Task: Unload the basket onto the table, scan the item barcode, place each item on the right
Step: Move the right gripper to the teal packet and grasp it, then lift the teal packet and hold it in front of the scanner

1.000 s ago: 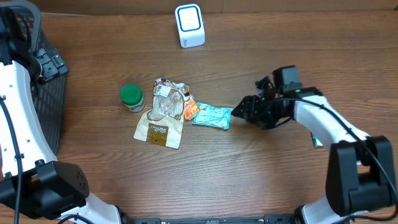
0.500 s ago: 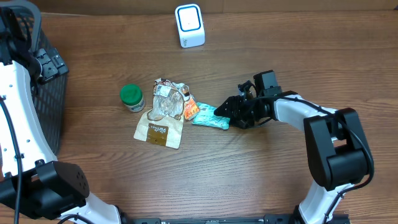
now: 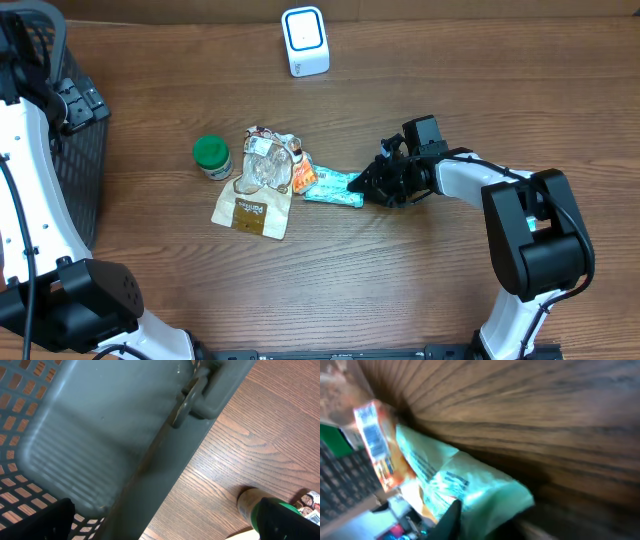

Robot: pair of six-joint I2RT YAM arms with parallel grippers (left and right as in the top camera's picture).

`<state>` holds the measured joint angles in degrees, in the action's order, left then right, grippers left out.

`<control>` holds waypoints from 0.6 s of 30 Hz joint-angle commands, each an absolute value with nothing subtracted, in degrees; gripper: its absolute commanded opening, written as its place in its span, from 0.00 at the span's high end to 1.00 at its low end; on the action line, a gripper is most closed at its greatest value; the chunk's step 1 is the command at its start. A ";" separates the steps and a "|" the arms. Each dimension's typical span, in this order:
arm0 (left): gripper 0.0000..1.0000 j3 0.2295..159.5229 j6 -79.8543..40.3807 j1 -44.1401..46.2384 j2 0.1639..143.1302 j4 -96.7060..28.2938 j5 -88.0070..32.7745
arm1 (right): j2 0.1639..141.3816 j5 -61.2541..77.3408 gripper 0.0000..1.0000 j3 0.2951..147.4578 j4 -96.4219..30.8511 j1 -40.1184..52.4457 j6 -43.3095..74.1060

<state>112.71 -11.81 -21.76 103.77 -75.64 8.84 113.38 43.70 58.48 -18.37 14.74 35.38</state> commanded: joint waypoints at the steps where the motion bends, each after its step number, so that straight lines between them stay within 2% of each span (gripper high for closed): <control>1: 0.00 112.51 -10.92 -21.71 104.36 -75.64 8.95 | 114.52 43.66 0.96 58.24 -18.24 14.06 34.79; 5: 0.00 112.51 -10.92 -21.71 104.36 -75.64 8.95 | 111.85 50.96 0.96 58.52 -19.31 10.52 27.35; 9: 0.00 112.51 -10.92 -21.71 104.36 -75.64 8.95 | 104.22 52.69 0.96 58.61 -24.10 6.98 20.56; 12: 0.00 112.51 -10.92 -21.71 104.36 -75.64 8.95 | 96.90 52.58 0.96 58.63 -27.79 6.04 16.27; 18: 0.00 112.51 -10.92 -21.71 104.36 -75.64 8.95 | 83.02 46.94 0.96 58.63 -32.25 6.09 15.75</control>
